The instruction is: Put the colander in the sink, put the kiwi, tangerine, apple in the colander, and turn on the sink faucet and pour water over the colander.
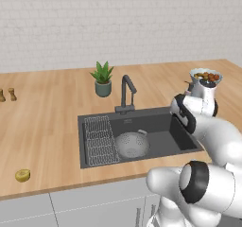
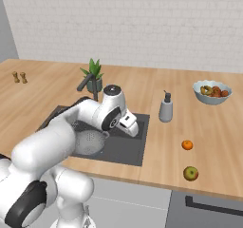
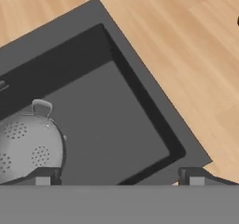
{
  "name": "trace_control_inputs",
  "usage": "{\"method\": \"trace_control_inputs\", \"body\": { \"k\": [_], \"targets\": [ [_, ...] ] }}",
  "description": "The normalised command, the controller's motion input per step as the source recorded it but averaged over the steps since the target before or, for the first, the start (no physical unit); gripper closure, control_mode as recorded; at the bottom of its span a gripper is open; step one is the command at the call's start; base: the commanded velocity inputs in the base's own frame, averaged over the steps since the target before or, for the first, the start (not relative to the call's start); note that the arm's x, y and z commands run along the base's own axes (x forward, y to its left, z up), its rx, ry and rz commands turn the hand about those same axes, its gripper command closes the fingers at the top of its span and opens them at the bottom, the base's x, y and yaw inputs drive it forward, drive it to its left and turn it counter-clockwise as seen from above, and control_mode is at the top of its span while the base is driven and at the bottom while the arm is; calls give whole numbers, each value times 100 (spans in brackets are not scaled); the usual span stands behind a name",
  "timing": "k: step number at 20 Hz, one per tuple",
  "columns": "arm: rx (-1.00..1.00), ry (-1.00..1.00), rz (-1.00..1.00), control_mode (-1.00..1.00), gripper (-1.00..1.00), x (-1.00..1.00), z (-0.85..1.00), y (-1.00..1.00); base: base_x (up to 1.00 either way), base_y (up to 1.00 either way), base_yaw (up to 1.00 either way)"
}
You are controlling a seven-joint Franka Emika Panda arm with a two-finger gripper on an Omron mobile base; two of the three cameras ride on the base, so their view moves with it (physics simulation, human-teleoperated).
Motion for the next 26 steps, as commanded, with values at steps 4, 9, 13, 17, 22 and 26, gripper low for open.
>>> {"method": "trace_control_inputs", "body": {
  "k": [4, 9, 13, 17, 22, 26],
  "targets": [
    [0, 6, -1, -100, -100, 0, 0, -97, 0, 0, 0],
    [-1, 13, 0, -100, -100, 0, 3, -66, 0, 0, 0],
    [0, 8, 1, -100, -100, 0, 0, -67, 0, 0, 0],
    [0, 4, 0, -100, -100, 0, -12, -72, 0, 0, 0],
    [0, 1, -1, -100, -100, 1, -24, -78, 0, 0, 0],
    [0, 0, 0, -100, -100, 2, -23, -73, 0, 0, 0]
  ]
}}
